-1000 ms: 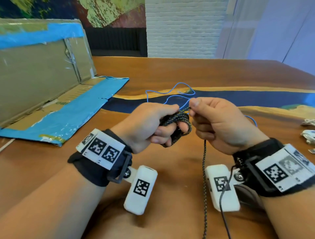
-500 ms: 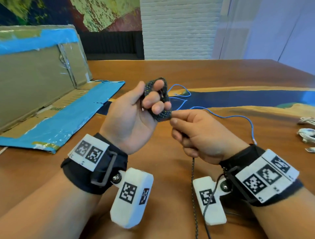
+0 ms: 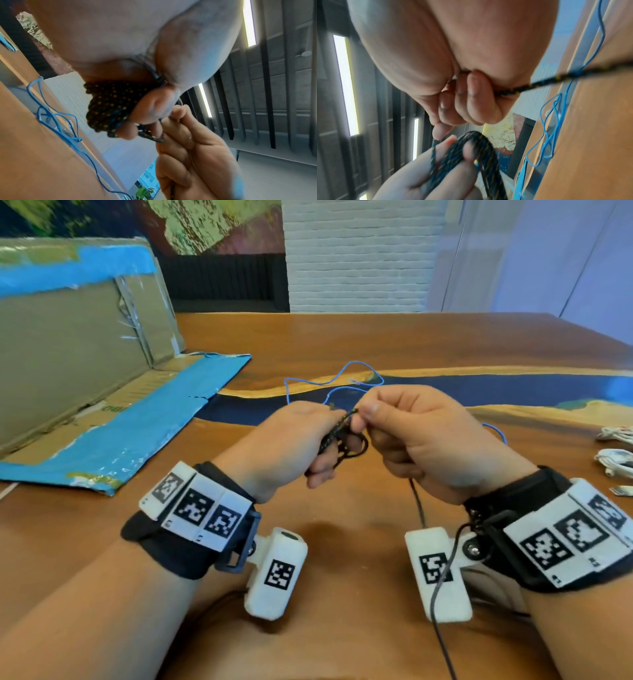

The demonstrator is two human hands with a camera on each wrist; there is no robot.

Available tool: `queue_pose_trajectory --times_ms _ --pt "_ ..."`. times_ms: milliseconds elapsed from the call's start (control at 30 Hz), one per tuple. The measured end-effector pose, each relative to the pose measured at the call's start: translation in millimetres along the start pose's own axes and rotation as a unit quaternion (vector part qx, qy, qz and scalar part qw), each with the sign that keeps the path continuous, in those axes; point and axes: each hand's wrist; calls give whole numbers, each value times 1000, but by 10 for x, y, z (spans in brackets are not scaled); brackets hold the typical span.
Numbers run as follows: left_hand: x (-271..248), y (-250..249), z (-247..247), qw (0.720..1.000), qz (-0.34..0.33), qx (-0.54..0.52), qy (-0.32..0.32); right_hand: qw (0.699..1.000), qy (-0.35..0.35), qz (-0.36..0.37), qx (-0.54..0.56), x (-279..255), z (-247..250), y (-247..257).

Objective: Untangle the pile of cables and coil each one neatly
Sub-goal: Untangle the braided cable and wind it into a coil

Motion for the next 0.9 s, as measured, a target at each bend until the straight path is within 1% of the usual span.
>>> queue_pose_trajectory --times_ms 67,167,300,433,533,600,633,700,767,833,900 --pt "-35 -10 1 998 36 -31 43 1000 -20 17 -14 45 65 -40" --pt "-80 -28 -30 989 72 -101 83 998 -25 57 -28 81 69 -95" --pt "-81 -46 -30 972 85 -191 108 992 -34 116 -40 102 69 -81" --pt "-54 -25 -40 967 103 -199 118 987 -66 140 -53 98 58 -107" --pt "-47 -22 -24 964 115 -210 112 994 -47 100 -21 74 17 -118" --pt "-54 -29 -33 965 119 -215 92 996 -44 74 -6 71 -18 -104" --pt "-51 -31 -54 969 115 -209 68 997 -48 63 3 76 -33 -98" --pt "-42 -54 -132 978 100 -183 -2 996 -71 53 18 89 -53 -96" --pt "-39 -68 -207 983 79 -159 -53 993 -104 60 11 106 -48 -105" --pt "-40 -63 -237 985 62 -150 -59 991 -119 67 5 112 -39 -100" --pt "-31 -48 -199 984 68 -164 -34 992 -109 61 10 112 -11 -100"
Point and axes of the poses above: each hand's wrist, its own x-axis towards the middle knuckle, its own z-axis out of the back of the hand, y = z × x, and after that the axes turned 9 degrees about -y, right-handed
